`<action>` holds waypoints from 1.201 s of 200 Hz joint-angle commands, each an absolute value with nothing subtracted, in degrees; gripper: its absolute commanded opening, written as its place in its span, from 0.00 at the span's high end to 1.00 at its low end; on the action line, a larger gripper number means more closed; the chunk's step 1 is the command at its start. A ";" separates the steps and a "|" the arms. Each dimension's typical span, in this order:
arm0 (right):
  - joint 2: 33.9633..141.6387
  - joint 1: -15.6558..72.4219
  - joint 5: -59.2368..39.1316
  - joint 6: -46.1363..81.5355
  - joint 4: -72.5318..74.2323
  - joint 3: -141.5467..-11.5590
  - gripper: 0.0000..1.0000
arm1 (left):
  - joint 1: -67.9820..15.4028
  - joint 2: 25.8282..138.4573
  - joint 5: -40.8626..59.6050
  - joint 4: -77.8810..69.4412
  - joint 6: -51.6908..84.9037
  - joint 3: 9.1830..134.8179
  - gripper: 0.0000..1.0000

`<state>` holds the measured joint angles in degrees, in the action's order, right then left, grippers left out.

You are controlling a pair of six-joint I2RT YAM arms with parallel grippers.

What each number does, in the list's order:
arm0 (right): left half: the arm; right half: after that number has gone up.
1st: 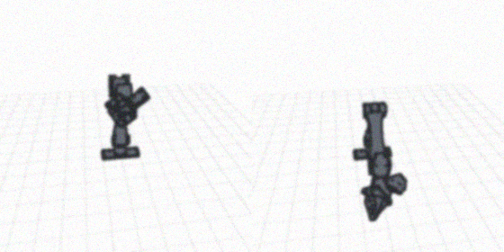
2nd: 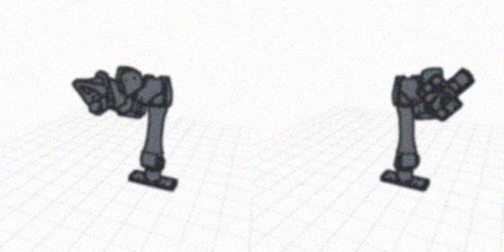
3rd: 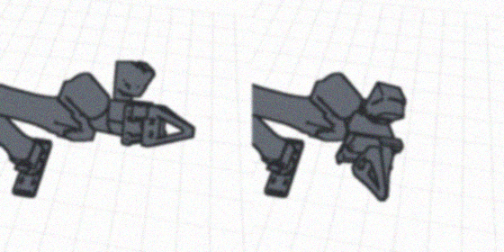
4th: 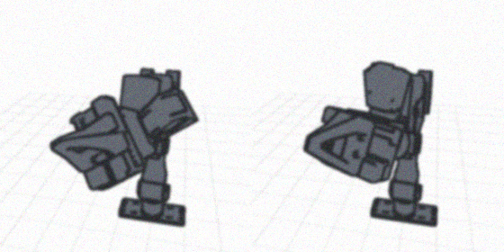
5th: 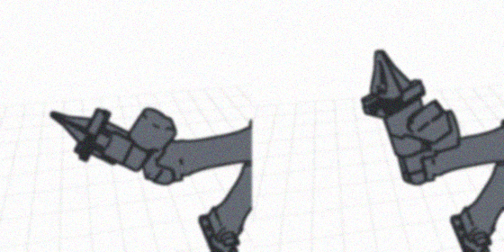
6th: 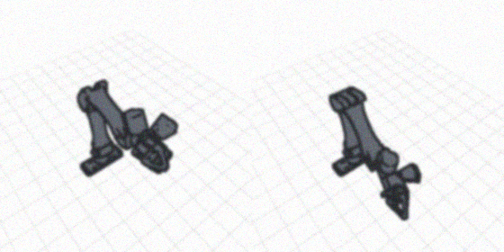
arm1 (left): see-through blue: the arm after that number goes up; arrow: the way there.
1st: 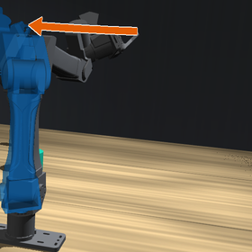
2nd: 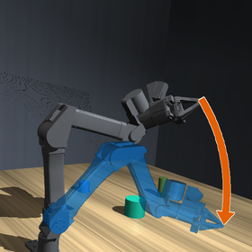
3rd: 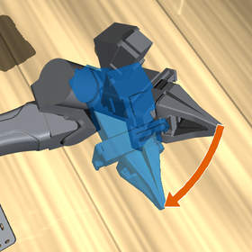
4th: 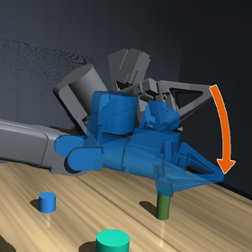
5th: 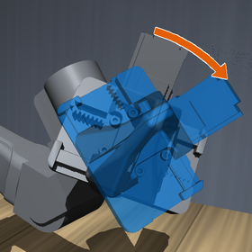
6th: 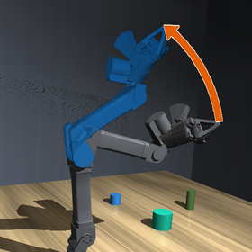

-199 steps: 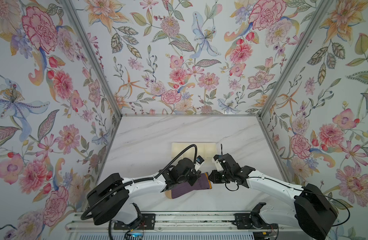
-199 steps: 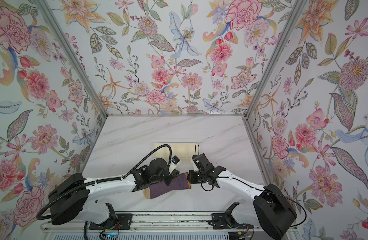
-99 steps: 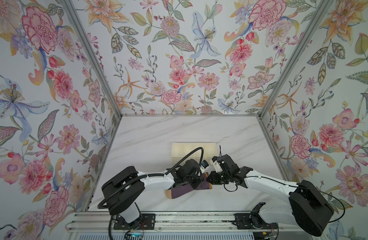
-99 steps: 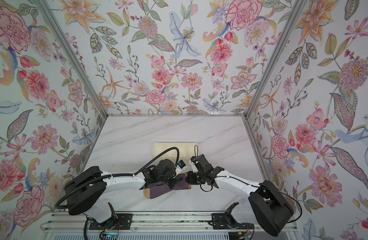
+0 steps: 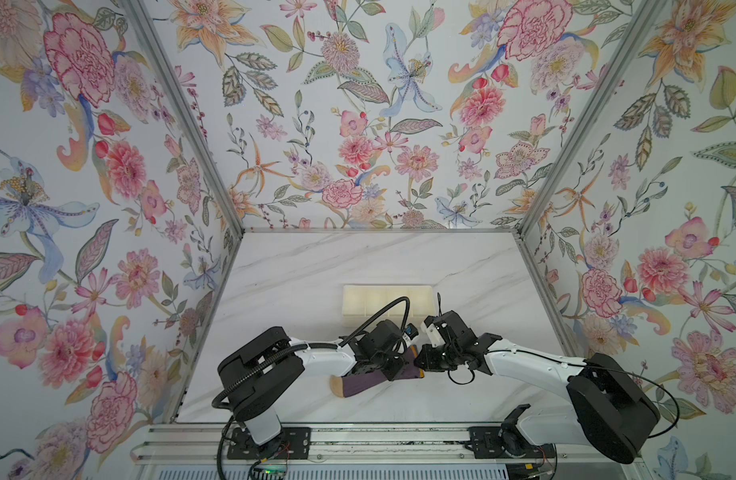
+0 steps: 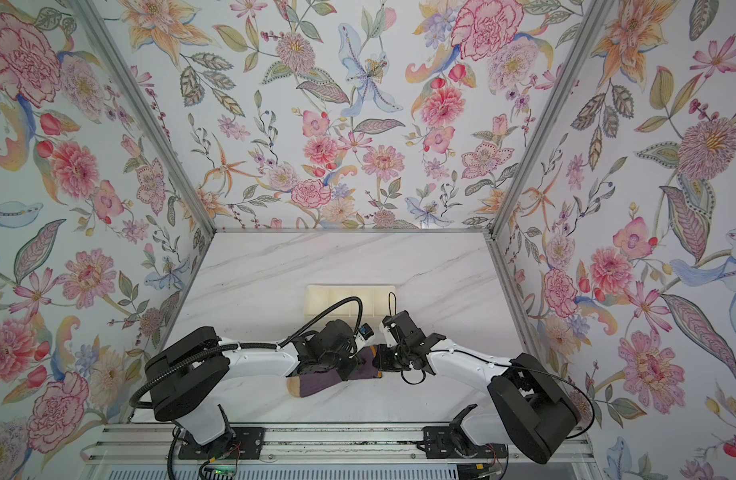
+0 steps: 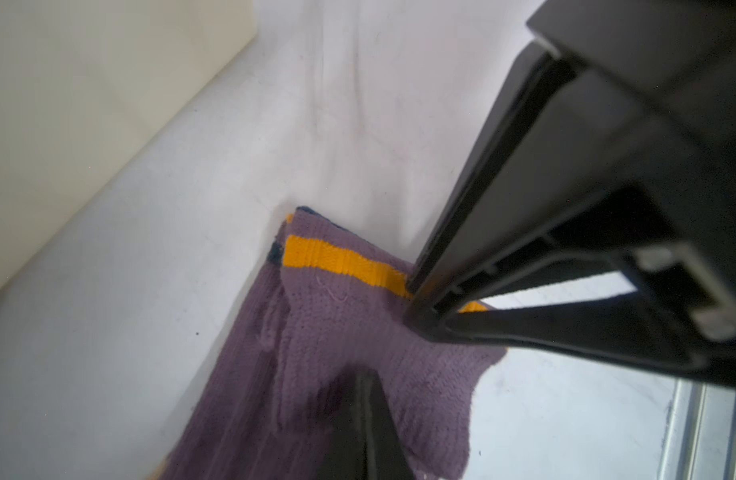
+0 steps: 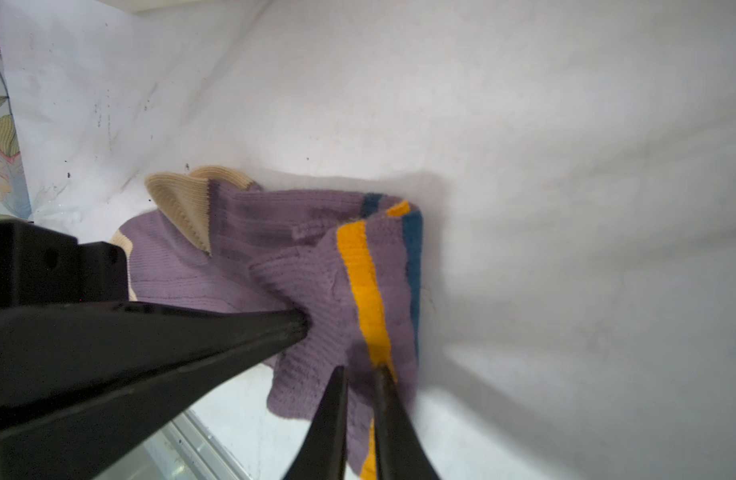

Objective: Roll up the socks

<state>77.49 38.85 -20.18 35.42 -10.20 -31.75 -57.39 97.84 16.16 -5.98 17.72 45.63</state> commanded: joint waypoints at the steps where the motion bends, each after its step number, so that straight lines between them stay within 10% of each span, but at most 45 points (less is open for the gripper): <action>1: 78.93 38.34 -20.48 35.89 -10.02 -30.94 0.84 | -57.04 99.30 17.25 -4.06 18.81 46.71 1.00; 240: 76.32 40.55 -28.32 38.85 -6.99 -28.21 0.87 | -54.62 95.38 20.86 -4.47 20.99 47.11 1.00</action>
